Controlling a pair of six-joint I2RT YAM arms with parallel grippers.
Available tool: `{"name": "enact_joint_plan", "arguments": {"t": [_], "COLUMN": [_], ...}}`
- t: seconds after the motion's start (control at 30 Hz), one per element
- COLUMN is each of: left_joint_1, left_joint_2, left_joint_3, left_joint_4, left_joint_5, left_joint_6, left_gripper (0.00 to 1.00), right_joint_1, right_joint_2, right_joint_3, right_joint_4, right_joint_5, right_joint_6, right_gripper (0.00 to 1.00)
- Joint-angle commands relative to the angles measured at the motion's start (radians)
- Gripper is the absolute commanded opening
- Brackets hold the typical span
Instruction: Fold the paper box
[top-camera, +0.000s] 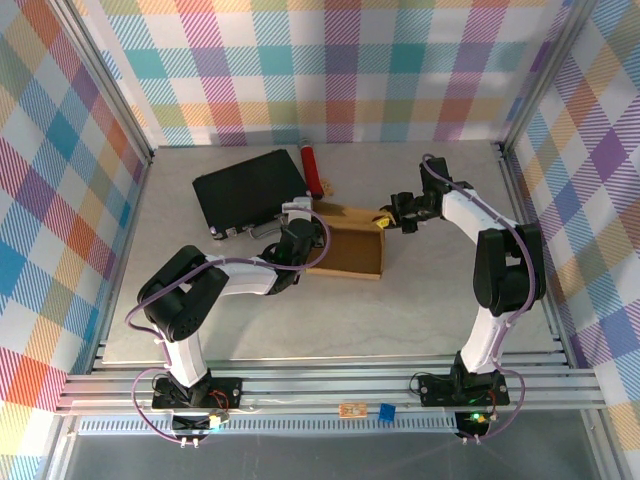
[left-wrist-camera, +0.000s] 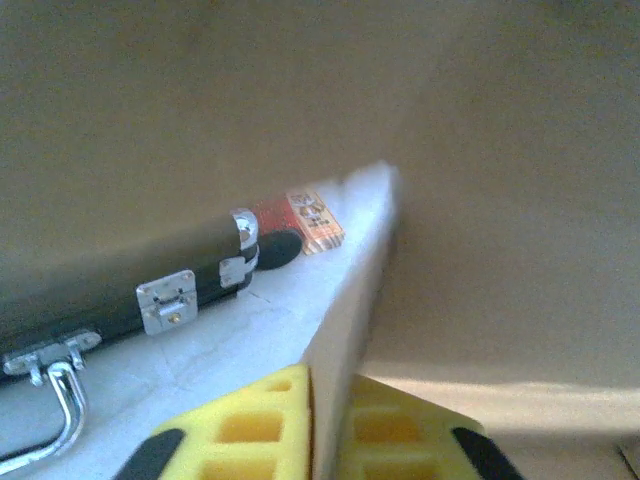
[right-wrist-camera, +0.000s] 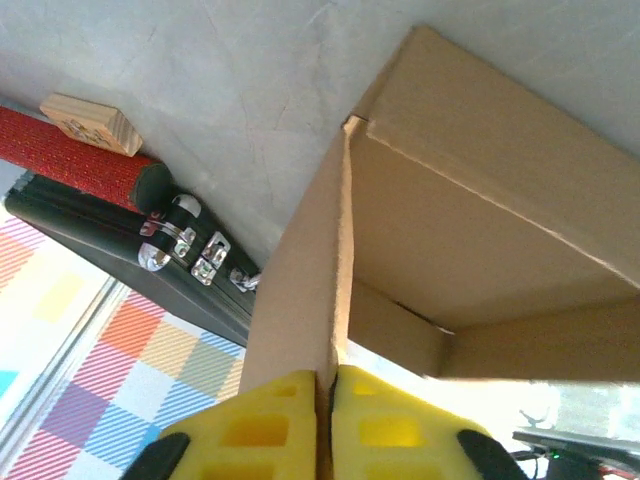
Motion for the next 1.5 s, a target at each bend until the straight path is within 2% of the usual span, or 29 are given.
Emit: {"name": "enact_joint_plan", "arguments": {"t": [0.0, 0.1, 0.2, 0.37, 0.5, 0.6, 0.7, 0.8, 0.9, 1.0, 1.1, 1.47], "left_joint_1": [-0.027, -0.027, -0.028, -0.024, -0.012, 0.059, 0.179, 0.289, 0.343, 0.348, 0.344, 0.307], "left_joint_2": [-0.016, -0.089, -0.198, -0.404, -0.512, -0.495, -0.440, -0.390, -0.321, -0.221, -0.145, -0.107], "left_joint_3": [0.001, -0.011, 0.001, 0.072, 0.201, 0.366, 0.475, 0.482, 0.472, 0.502, 0.482, 0.438], "left_joint_4": [0.016, -0.031, -0.176, -0.542, -0.841, -1.139, -1.296, -1.257, -1.179, -1.142, -1.075, -1.048], "left_joint_5": [0.077, 0.106, 0.154, 0.227, 0.289, 0.372, 0.455, 0.555, 0.635, 0.714, 0.818, 0.869], "left_joint_6": [-0.063, -0.148, -0.268, -0.550, -0.741, -0.808, -0.892, -0.950, -0.995, -1.002, -1.066, -1.126], "left_gripper": [0.23, 0.42, 0.51, 0.55, 0.63, 0.62, 0.62, 0.61, 0.59, 0.60, 0.60, 0.61], "right_joint_1": [0.017, 0.017, 0.017, 0.017, 0.017, 0.017, 0.017, 0.017, 0.017, 0.017, 0.017, 0.010], "right_joint_2": [-0.035, -0.039, -0.044, -0.042, -0.028, -0.023, -0.022, -0.019, -0.020, -0.026, -0.018, 0.045], "right_joint_3": [-0.016, -0.016, -0.007, 0.013, 0.017, 0.020, 0.018, 0.014, -0.006, -0.017, -0.011, 0.141], "right_joint_4": [0.010, -0.001, -0.014, -0.045, -0.047, -0.044, -0.028, -0.029, -0.011, -0.009, -0.012, -0.118], "right_joint_5": [-0.011, 0.000, 0.009, 0.016, 0.011, 0.006, -0.001, 0.000, -0.009, -0.009, -0.025, -0.094], "right_joint_6": [0.001, -0.018, -0.052, -0.106, -0.146, -0.178, -0.208, -0.228, -0.223, -0.215, -0.195, -0.145], "right_gripper": [0.01, 0.00, 0.00, 0.00, 0.00, 0.00, 0.00, 0.00, 0.00, 0.00, 0.00, 0.00]}}
